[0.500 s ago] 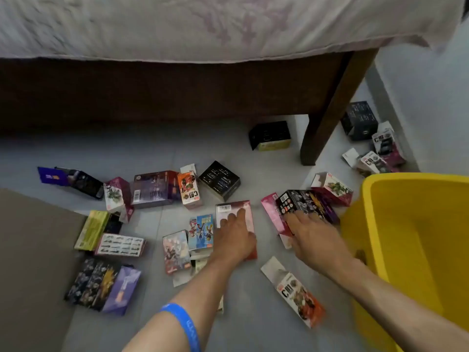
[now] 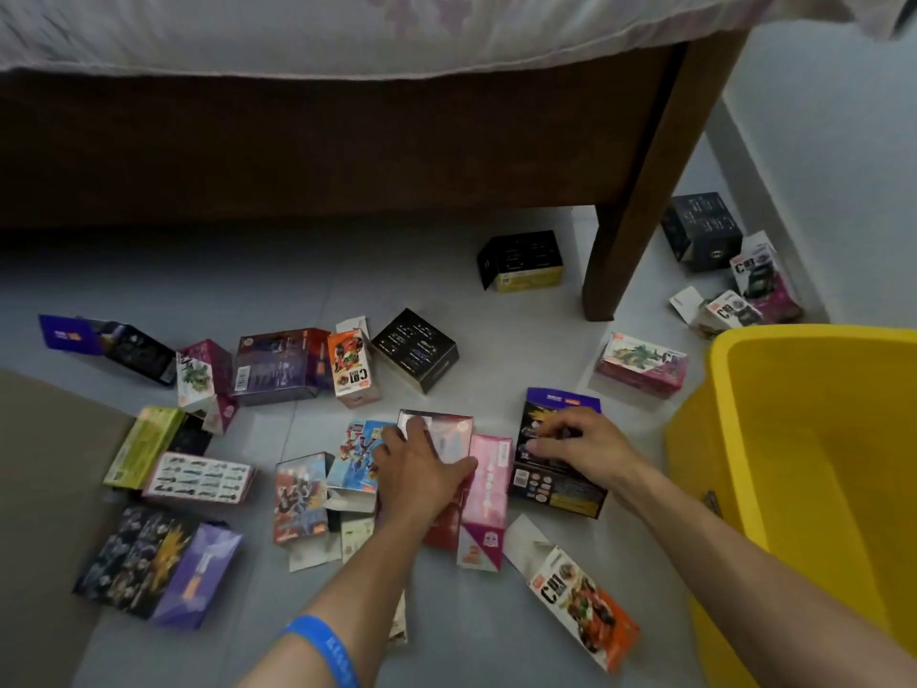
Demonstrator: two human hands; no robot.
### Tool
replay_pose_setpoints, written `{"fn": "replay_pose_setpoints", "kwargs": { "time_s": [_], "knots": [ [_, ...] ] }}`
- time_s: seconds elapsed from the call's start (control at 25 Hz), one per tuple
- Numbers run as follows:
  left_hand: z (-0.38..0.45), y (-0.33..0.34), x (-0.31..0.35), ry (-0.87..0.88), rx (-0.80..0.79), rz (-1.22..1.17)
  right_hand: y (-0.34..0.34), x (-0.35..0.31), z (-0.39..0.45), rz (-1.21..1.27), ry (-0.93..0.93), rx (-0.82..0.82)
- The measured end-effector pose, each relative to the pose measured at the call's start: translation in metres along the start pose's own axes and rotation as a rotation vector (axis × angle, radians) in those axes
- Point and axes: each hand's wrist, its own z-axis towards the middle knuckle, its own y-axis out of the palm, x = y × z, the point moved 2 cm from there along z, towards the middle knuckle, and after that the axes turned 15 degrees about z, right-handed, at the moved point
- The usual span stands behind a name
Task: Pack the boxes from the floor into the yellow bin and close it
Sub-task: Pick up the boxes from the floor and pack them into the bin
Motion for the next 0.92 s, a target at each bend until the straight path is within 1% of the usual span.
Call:
{"fn": "replay_pose_setpoints", "kwargs": {
  "time_s": [0.04, 0.08, 0.12, 0.2, 0.24, 0.28, 0.36, 0.4, 0.48, 0.52, 0.56, 0.64, 0.68, 0.72, 0.76, 0.84, 0.88, 0.92],
  "knots": [
    [0.001, 0.001, 0.001, -0.024, -0.047, 0.055, -0.001, 0.006, -0.001, 0.083, 0.013, 0.149],
    [0.001, 0.003, 0.003, -0.035, -0.075, 0.106, -0.001, 0.012, -0.002, 0.098, 0.054, 0.282],
    [0.001, 0.004, 0.003, -0.037, -0.09, 0.137, 0.003, 0.019, -0.006, 0.107, 0.144, 0.347],
    [-0.001, 0.008, -0.003, -0.054, -0.09, 0.117, 0.011, 0.035, -0.017, 0.221, 0.336, 0.353],
    [-0.001, 0.012, -0.012, -0.091, -0.086, 0.028, 0.014, 0.043, -0.022, 0.289, 0.373, 0.336],
    [-0.005, 0.015, -0.025, -0.161, -0.103, -0.14, 0.016, 0.05, -0.028, 0.348, 0.387, 0.332],
    [-0.016, 0.022, -0.048, -0.281, -0.198, -0.493, 0.015, 0.053, -0.039, 0.423, 0.396, 0.367],
    [-0.021, 0.022, -0.054, -0.297, -0.244, -0.597, 0.015, 0.051, -0.044, 0.443, 0.393, 0.364],
    [-0.023, 0.008, -0.056, -0.281, -0.28, -0.714, 0.016, 0.035, -0.055, 0.421, 0.312, 0.324],
    [-0.02, -0.007, -0.053, -0.267, -0.265, -0.759, 0.016, 0.02, -0.06, 0.419, 0.252, 0.305],
    [-0.015, -0.028, -0.044, -0.234, -0.219, -0.802, 0.016, 0.002, -0.065, 0.467, 0.192, 0.288],
    [-0.009, -0.084, -0.008, -0.057, -0.049, -0.847, 0.003, -0.041, -0.083, 0.713, 0.031, 0.233],
    [-0.011, -0.116, 0.017, 0.062, 0.044, -0.855, -0.013, -0.061, -0.095, 0.849, -0.079, 0.227],
    [-0.019, -0.147, 0.044, 0.194, 0.128, -0.84, -0.036, -0.074, -0.11, 0.961, -0.199, 0.257],
    [-0.033, -0.175, 0.07, 0.338, 0.205, -0.804, -0.064, -0.08, -0.125, 1.045, -0.313, 0.325],
    [-0.071, -0.215, 0.121, 0.643, 0.328, -0.765, -0.124, -0.067, -0.156, 1.147, -0.496, 0.559],
    [-0.088, -0.222, 0.14, 0.757, 0.367, -0.775, -0.149, -0.05, -0.168, 1.193, -0.519, 0.696],
    [-0.103, -0.221, 0.16, 0.838, 0.395, -0.78, -0.169, -0.027, -0.178, 1.216, -0.485, 0.855]
  ]
}}
